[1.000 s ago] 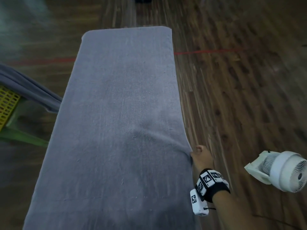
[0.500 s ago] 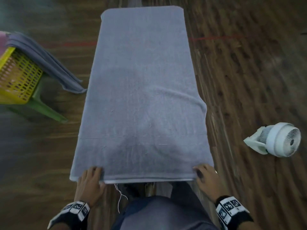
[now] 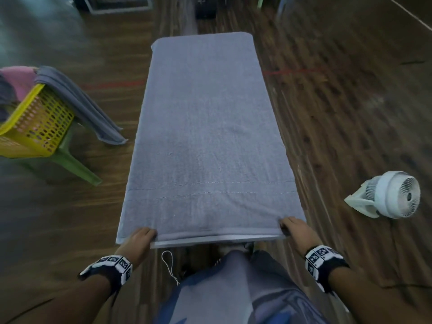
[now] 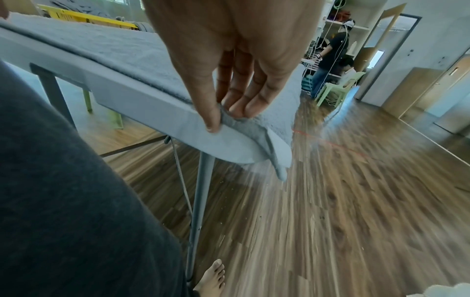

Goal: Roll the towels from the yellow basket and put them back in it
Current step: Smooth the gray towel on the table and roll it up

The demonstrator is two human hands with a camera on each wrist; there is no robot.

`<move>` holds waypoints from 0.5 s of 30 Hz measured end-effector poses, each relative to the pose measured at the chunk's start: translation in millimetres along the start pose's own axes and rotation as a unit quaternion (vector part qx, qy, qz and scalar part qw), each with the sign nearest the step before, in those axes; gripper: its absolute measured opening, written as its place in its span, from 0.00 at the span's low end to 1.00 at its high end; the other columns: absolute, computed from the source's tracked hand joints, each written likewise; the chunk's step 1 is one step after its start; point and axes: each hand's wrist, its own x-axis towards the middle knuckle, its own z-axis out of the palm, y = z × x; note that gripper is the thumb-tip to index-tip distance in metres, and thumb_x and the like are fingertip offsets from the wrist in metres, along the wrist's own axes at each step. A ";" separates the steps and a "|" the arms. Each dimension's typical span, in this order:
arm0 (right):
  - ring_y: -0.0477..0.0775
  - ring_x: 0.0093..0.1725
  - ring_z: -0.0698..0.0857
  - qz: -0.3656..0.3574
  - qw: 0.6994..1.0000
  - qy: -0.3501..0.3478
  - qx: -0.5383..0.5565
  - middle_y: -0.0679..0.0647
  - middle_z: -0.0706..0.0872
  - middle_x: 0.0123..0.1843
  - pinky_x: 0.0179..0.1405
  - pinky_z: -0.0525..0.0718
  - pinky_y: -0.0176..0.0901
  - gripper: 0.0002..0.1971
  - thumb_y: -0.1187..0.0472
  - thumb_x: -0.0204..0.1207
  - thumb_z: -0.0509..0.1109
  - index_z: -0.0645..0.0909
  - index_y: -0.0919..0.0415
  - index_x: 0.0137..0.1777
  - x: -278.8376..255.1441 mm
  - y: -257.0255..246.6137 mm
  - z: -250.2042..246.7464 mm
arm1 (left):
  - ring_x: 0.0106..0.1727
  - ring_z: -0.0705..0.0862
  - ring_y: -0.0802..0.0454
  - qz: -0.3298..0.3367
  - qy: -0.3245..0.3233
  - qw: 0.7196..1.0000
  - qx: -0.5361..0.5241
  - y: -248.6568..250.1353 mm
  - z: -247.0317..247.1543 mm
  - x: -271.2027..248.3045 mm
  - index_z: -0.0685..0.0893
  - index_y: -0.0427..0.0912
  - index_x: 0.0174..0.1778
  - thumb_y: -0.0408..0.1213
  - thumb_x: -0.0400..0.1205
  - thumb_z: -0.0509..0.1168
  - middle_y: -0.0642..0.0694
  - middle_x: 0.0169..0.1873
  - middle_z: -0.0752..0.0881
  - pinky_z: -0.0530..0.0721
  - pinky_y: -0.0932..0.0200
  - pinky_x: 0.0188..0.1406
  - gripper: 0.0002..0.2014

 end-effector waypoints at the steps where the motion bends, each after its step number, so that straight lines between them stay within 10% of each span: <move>1: 0.63 0.50 0.83 -0.002 1.000 -0.003 0.004 0.55 0.84 0.51 0.47 0.80 0.52 0.14 0.72 0.69 0.67 0.81 0.59 0.53 -1.1 -0.1 -0.4 | 0.50 0.83 0.42 -0.006 -0.001 1.000 -0.005 -0.2 0.4 -0.2 0.83 0.40 0.53 0.23 0.72 0.68 0.43 0.48 0.84 0.81 0.49 0.51 0.15; 8: 0.63 0.36 0.83 0.042 0.996 0.074 -0.001 0.56 0.82 0.40 0.30 0.82 0.52 0.15 0.69 0.55 0.81 0.83 0.58 0.40 -17.4 10.7 7.5 | 0.42 0.78 0.44 -0.082 0.087 0.991 -0.056 4.0 3.8 -7.3 0.80 0.41 0.42 0.24 0.70 0.72 0.45 0.40 0.79 0.79 0.49 0.40 0.10; 15: 0.63 0.40 0.83 0.074 0.980 0.177 0.060 0.56 0.87 0.42 0.40 0.85 0.55 0.13 0.77 0.62 0.76 0.86 0.61 0.42 -16.1 10.1 5.5 | 0.50 0.81 0.40 -0.179 0.145 0.970 -0.076 -3.8 4.2 -15.9 0.86 0.39 0.48 0.24 0.73 0.70 0.44 0.48 0.85 0.81 0.44 0.49 0.11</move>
